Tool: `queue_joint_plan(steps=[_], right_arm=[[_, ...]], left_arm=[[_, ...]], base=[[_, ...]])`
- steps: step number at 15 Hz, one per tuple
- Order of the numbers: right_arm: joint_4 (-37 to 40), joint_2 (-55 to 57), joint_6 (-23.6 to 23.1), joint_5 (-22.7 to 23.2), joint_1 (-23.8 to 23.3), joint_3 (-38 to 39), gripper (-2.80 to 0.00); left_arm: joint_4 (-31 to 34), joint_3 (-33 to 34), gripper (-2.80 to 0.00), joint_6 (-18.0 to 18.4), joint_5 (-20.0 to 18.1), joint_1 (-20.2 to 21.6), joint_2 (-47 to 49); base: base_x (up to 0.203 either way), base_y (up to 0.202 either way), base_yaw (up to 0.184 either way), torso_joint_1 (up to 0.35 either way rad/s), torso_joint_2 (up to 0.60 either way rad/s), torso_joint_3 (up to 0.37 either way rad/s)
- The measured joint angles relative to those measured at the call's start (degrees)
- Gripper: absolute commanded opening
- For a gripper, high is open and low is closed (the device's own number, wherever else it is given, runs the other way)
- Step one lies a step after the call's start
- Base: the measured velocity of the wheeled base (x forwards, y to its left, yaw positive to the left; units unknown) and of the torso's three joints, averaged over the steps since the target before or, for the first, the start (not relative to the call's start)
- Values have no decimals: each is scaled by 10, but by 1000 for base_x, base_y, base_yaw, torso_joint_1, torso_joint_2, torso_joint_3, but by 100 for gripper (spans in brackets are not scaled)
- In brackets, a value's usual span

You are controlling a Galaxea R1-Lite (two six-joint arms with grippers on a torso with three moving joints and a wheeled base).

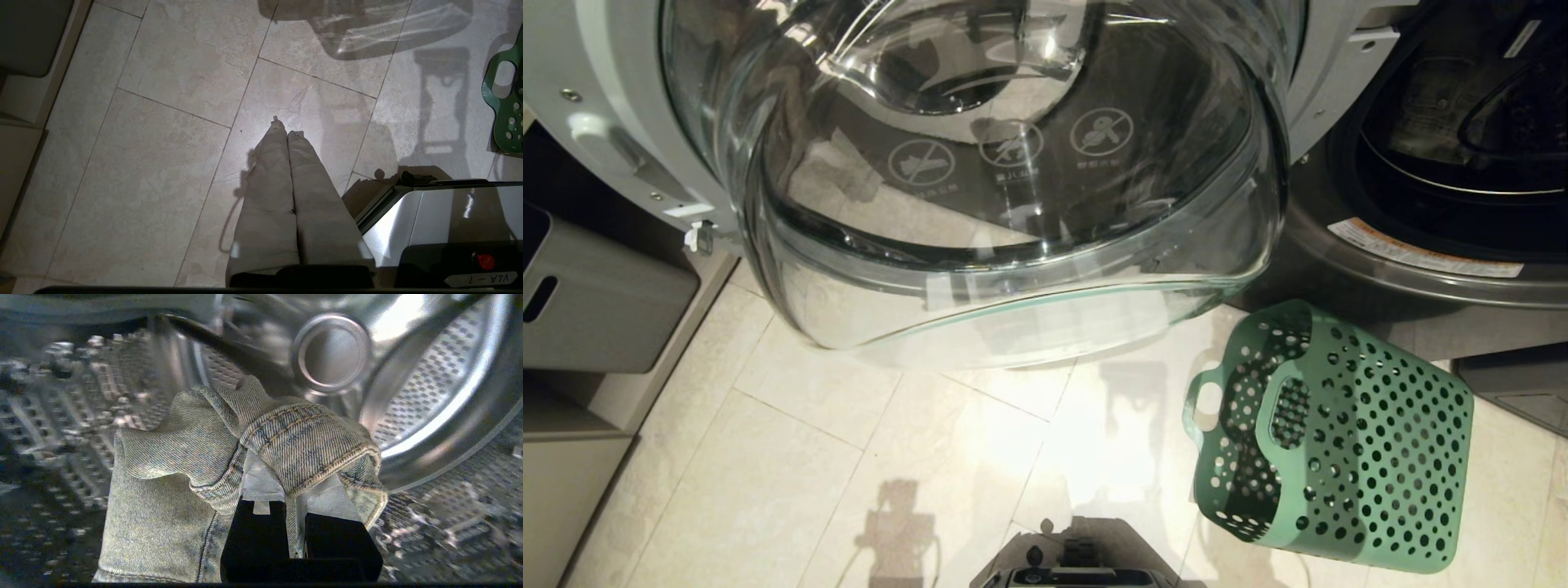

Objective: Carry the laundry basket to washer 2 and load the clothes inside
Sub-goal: Place the clothes into the washing machine

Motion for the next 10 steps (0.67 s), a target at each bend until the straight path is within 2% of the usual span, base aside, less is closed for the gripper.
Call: queue_joint_plan(steps=[2, 3, 10], right_arm=[[1, 1, 0, -2, 0, 0, -280], [1, 2, 0, -4, 0, 1, 0], [1, 9, -1, -7, 0, 6, 0]], left_arm=[[0, 0, -280, 0, 0, 0, 0], [0, 0, -280, 0, 0, 0, 0], [0, 0, -280, 0, 0, 0, 0]], base=[[0, 0, 0, 0, 0, 0], [0, 0, 0, 0, 0, 0], [0, 0, 0, 0, 0, 0]])
